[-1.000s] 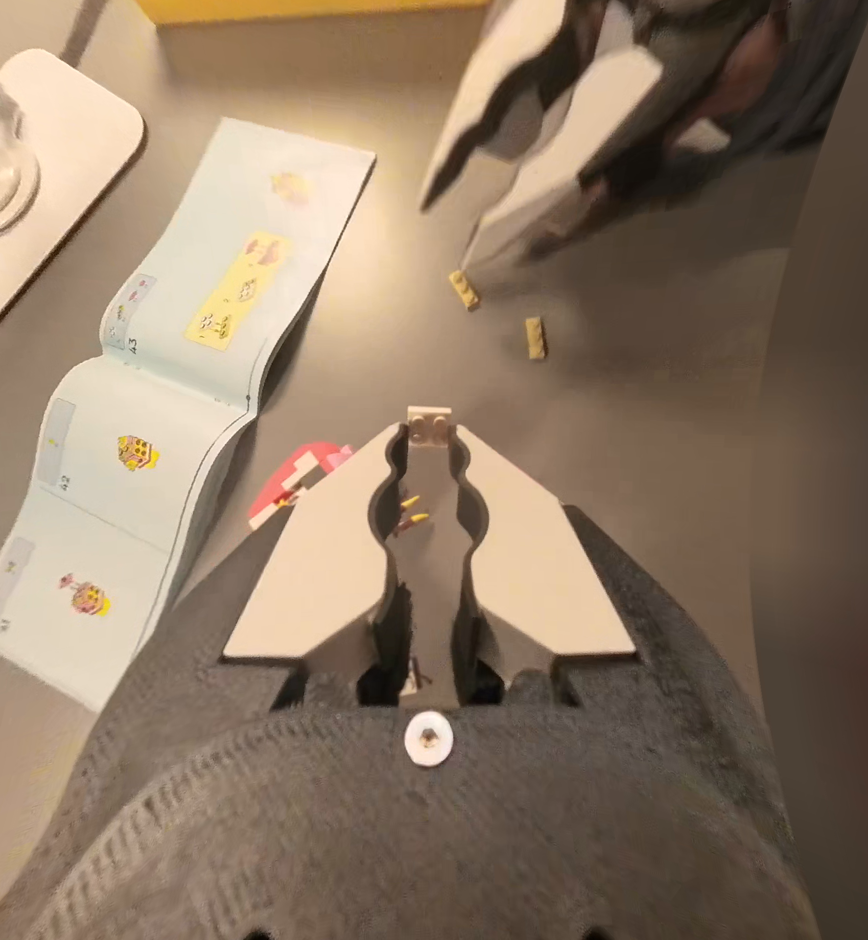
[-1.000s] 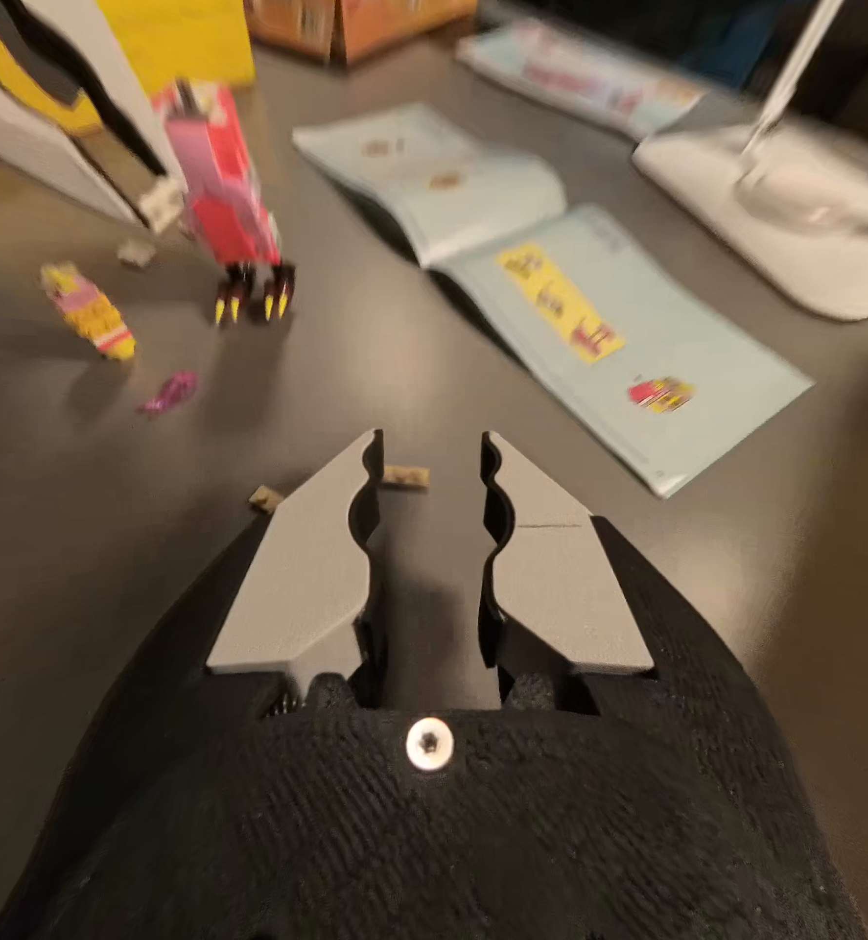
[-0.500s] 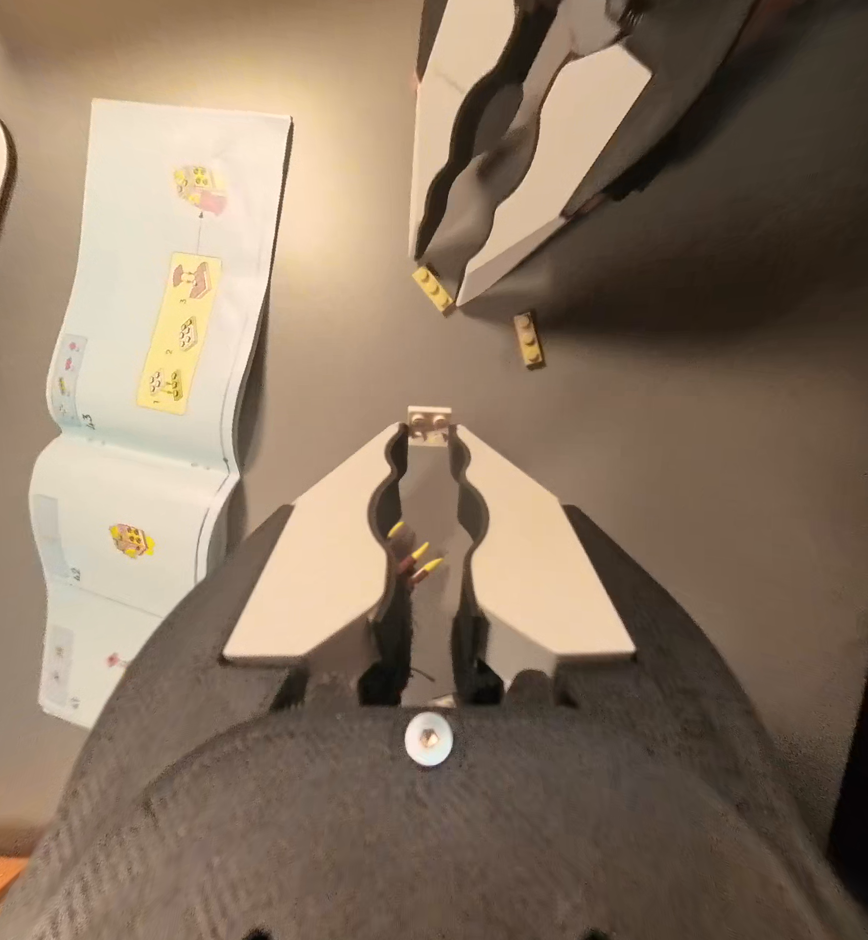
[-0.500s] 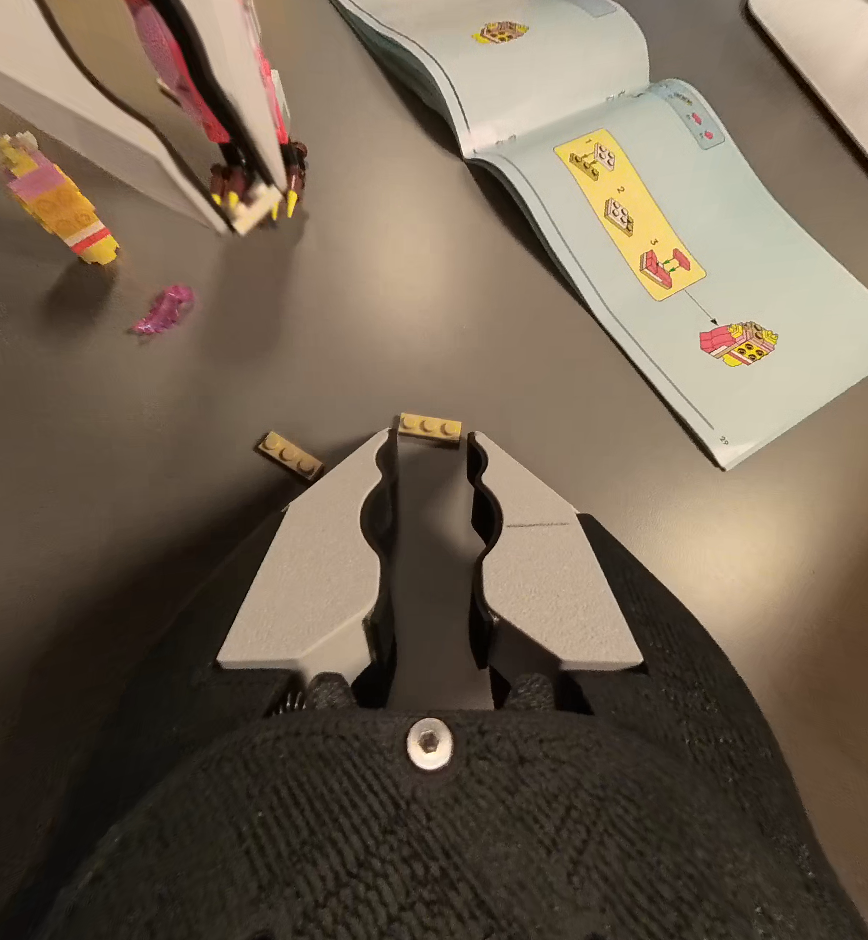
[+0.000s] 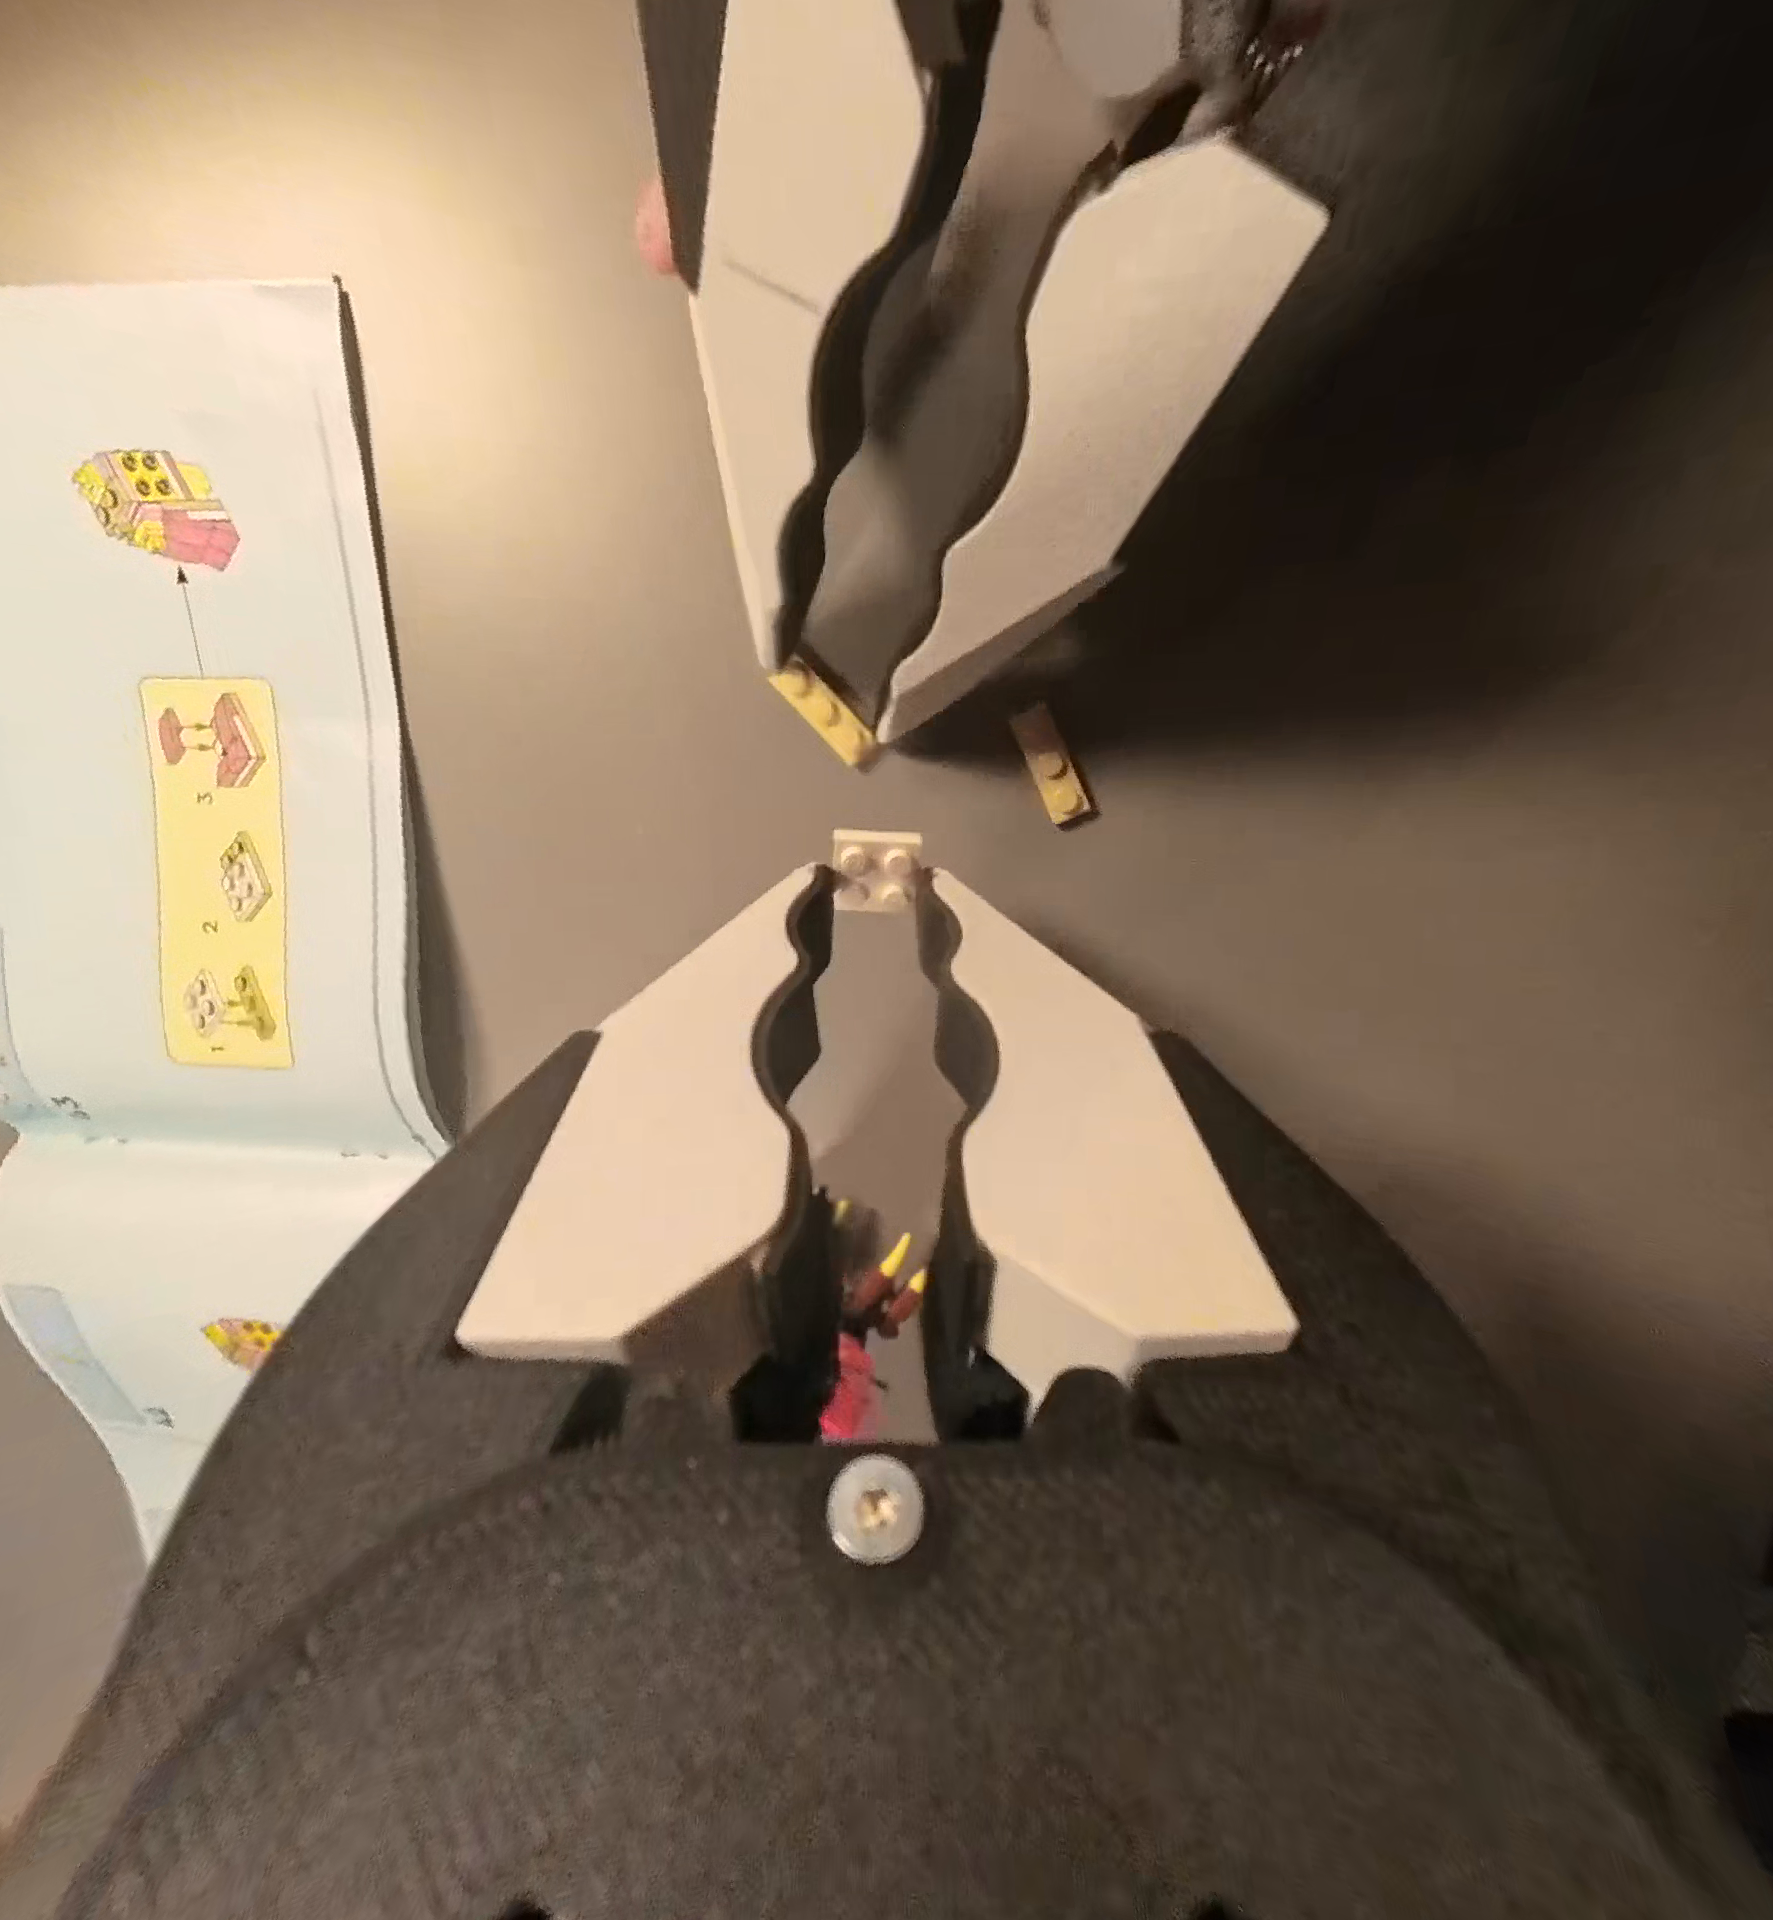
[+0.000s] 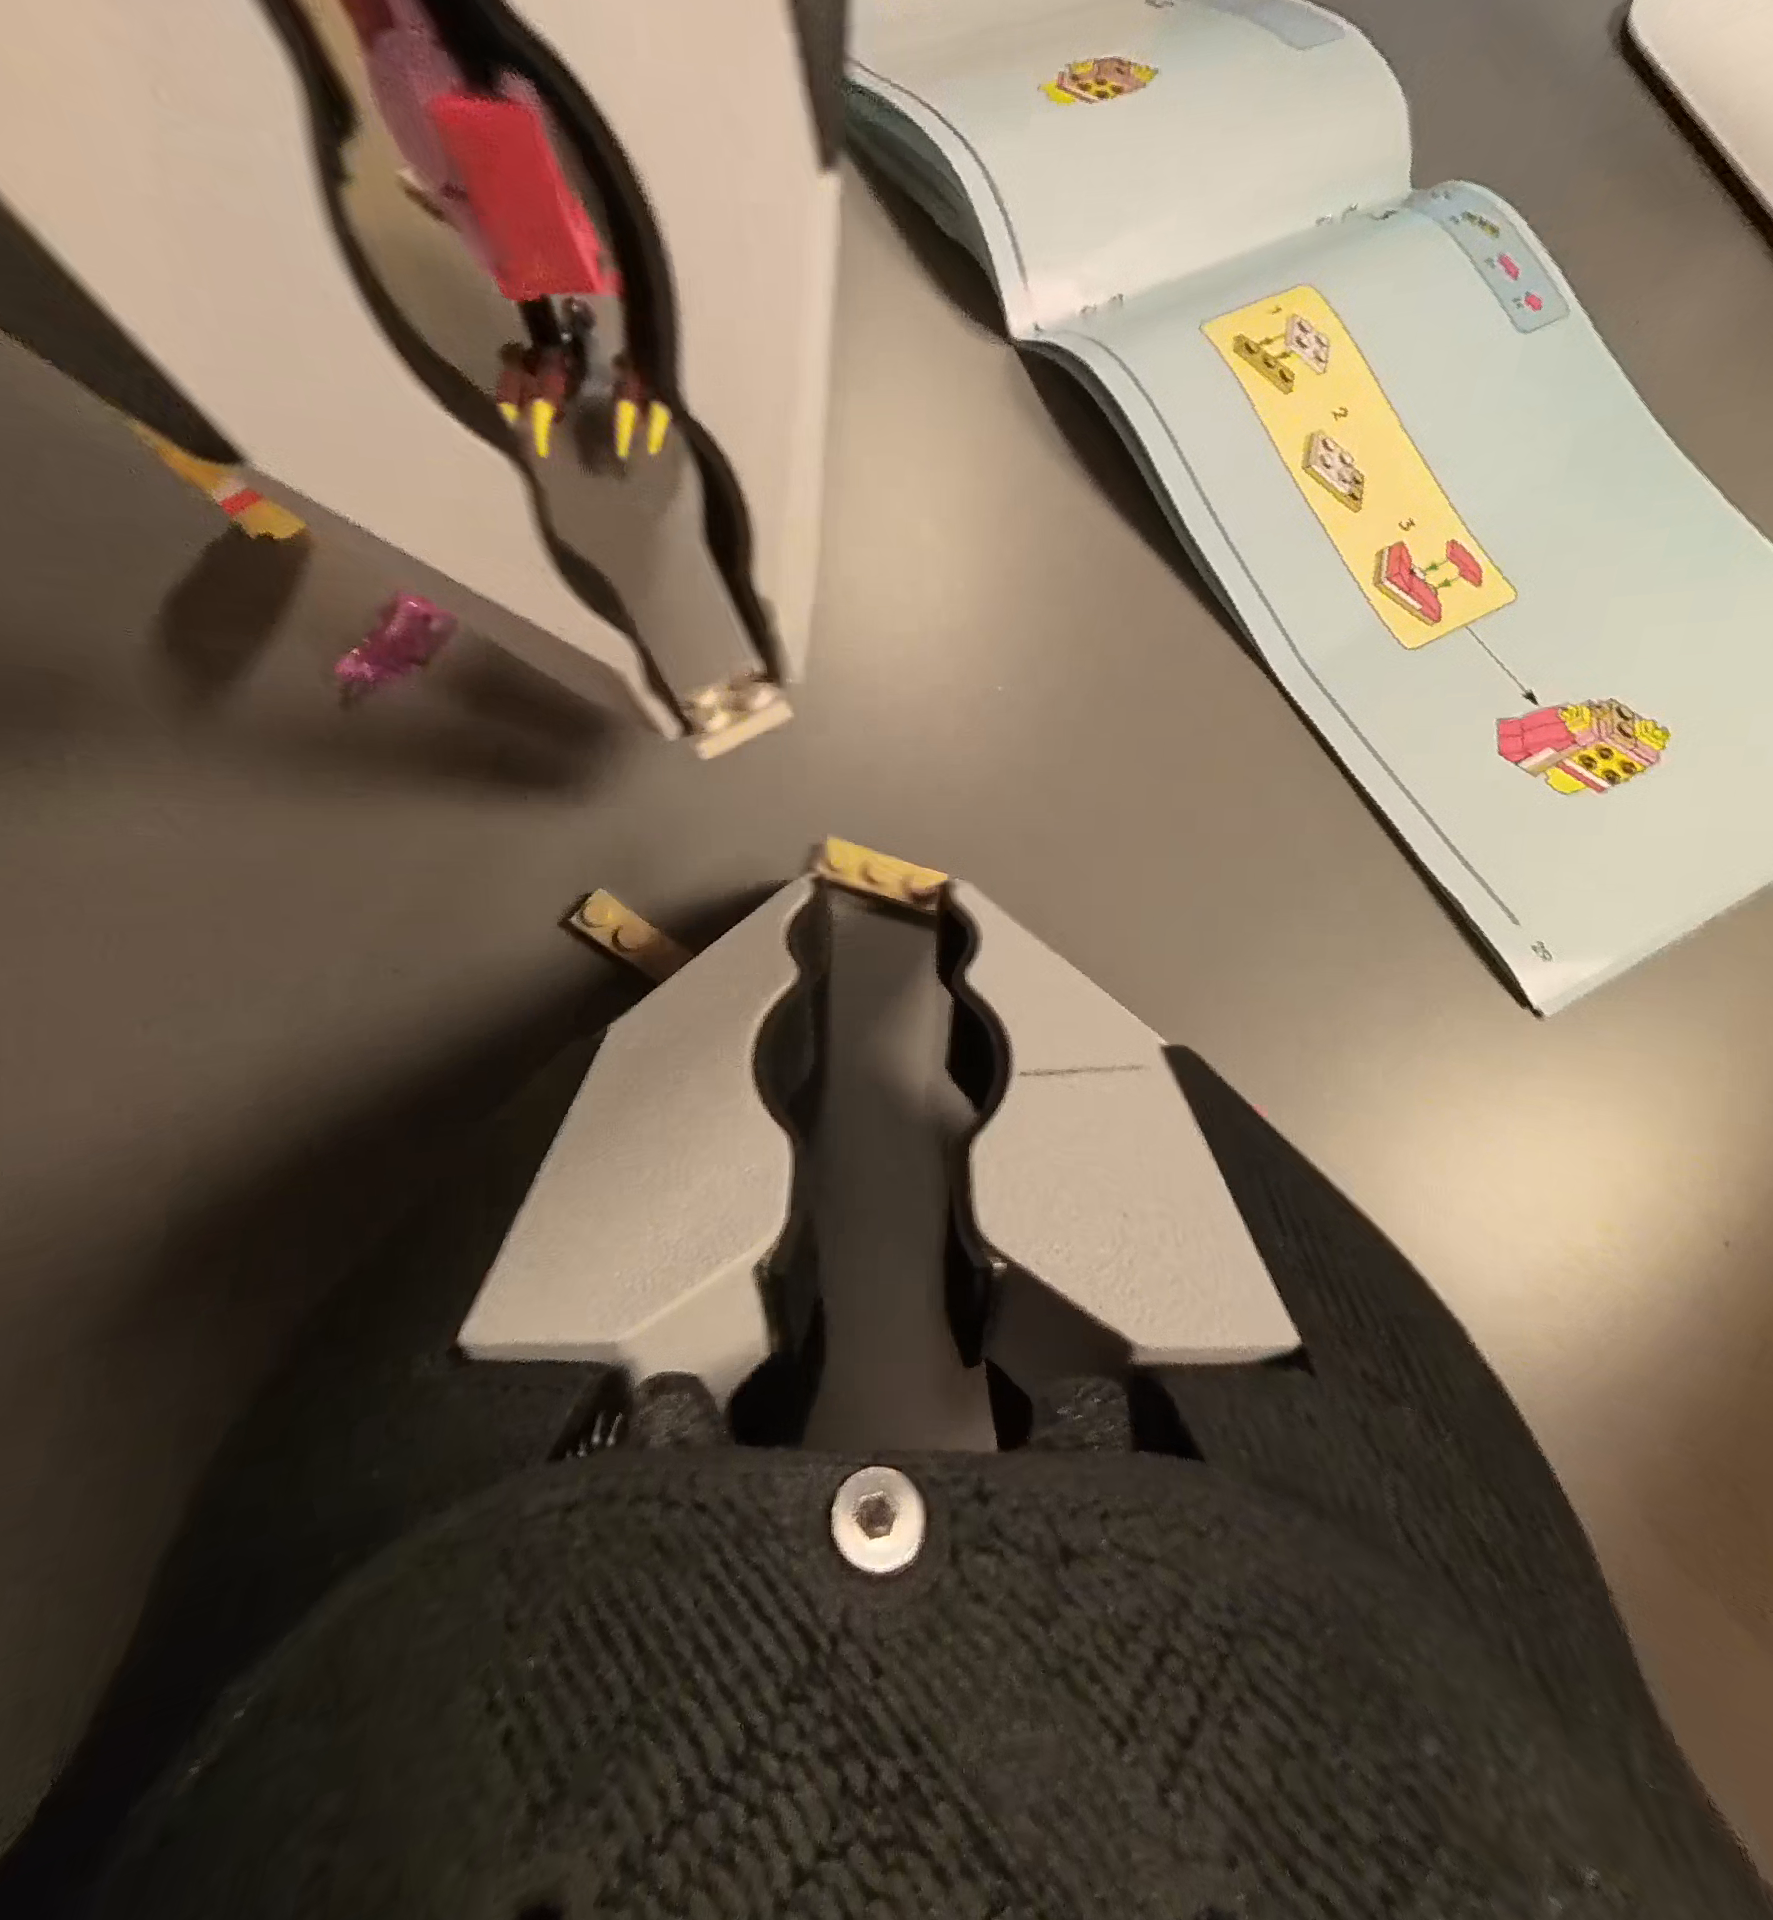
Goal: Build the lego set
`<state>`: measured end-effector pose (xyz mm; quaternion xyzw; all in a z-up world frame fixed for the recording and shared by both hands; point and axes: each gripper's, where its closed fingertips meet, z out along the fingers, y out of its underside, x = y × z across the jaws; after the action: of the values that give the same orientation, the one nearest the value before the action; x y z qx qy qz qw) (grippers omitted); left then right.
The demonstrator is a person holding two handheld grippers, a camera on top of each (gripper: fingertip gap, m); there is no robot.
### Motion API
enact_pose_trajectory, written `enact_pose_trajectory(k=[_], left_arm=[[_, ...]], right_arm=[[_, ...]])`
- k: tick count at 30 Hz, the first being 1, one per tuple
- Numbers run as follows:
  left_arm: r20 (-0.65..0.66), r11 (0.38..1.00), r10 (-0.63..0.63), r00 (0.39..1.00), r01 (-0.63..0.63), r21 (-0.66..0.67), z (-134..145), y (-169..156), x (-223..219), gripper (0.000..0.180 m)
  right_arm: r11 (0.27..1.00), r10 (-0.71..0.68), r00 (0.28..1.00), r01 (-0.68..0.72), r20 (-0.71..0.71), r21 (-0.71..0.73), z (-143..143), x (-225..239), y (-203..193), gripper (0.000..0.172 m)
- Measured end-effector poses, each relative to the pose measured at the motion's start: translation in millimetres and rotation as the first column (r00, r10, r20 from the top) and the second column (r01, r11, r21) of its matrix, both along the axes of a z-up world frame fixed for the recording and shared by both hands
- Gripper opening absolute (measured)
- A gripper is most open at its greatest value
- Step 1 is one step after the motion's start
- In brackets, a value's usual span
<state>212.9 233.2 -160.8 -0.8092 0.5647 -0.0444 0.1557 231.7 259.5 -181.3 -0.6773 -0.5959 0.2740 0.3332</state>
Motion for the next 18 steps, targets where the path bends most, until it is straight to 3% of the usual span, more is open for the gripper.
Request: enact_pose_trajectory(k=[1, 5, 11, 13, 18], left_arm=[[-0.017, 1.0, -0.001, 1.0, 0.001, 0.012, -0.8, 3.0, -0.9, 0.014], [-0.082, 0.999, -0.023, 0.996, 0.025, 0.032, -5.8, 7.7, -3.9, 0.014], [-0.079, 1.0, 0.003, 0.997, -0.002, 0.006, -3.2, 6.2, -7.7, 0.014], [-0.068, 1.0, 0.022, 0.997, -0.021, 0.007, 0.0, 5.7, -9.4, 0.014], [0.013, 0.995, 0.097, 0.995, -0.097, 0.005, 8.4, -5.8, -8.8, 0.014]], right_arm=[[0.999, 0.033, 0.999, -0.033, -0.001, -0.003, 0.0, -1.1, -2.4, 0.009], [0.988, 0.152, 0.988, -0.152, -0.001, -0.006, -0.1, -2.2, -2.5, 0.003], [0.944, 0.328, 0.945, -0.328, -0.007, 0.018, 1.1, -5.3, -10.6, 0.032], [0.915, 0.4, 0.917, -0.399, -0.003, 0.055, 1.6, -10.1, -12.5, 0.032], [0.864, 0.499, 0.866, -0.5, -0.022, -0.055, 1.7, -10.4, -20.6, 0.024]])
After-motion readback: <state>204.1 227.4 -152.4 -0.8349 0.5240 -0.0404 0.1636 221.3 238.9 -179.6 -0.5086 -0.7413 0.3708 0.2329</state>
